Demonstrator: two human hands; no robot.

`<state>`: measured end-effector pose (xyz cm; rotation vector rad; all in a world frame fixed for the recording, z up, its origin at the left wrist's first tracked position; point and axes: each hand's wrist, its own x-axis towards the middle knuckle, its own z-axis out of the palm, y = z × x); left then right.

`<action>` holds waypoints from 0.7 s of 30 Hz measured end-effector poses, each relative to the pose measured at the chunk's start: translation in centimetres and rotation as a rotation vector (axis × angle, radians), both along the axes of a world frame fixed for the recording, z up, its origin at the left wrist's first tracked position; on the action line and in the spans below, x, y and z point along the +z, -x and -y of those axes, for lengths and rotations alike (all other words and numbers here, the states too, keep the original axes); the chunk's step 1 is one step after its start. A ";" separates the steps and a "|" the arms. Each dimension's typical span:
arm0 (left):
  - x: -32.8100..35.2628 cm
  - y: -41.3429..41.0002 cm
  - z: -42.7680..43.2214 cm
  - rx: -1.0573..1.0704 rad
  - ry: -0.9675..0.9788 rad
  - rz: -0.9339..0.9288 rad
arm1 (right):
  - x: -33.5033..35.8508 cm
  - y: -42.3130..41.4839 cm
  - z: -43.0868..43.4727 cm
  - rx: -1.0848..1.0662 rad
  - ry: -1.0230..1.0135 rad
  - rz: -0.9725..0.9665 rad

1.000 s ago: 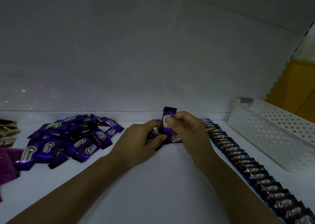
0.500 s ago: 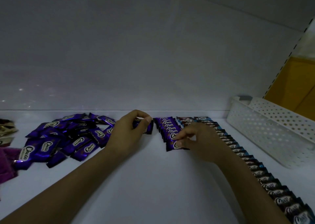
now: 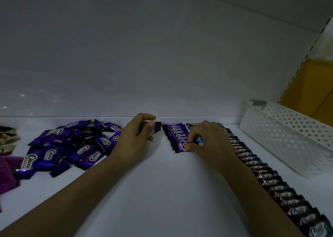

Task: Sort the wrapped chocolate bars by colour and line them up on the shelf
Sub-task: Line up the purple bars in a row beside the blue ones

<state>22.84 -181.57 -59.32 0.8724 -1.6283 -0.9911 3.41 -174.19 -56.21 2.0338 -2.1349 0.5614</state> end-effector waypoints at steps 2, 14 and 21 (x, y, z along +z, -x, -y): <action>0.5 0.1 -0.4 -0.048 -0.037 -0.074 | -0.1 0.0 0.0 0.053 0.051 0.151; 1.2 1.6 -2.5 -0.312 -0.196 -0.133 | 1.0 -2.8 -0.5 0.254 0.083 1.035; 0.8 1.6 -2.3 -0.228 -0.171 -0.142 | 1.2 -2.6 -0.8 0.210 0.077 1.047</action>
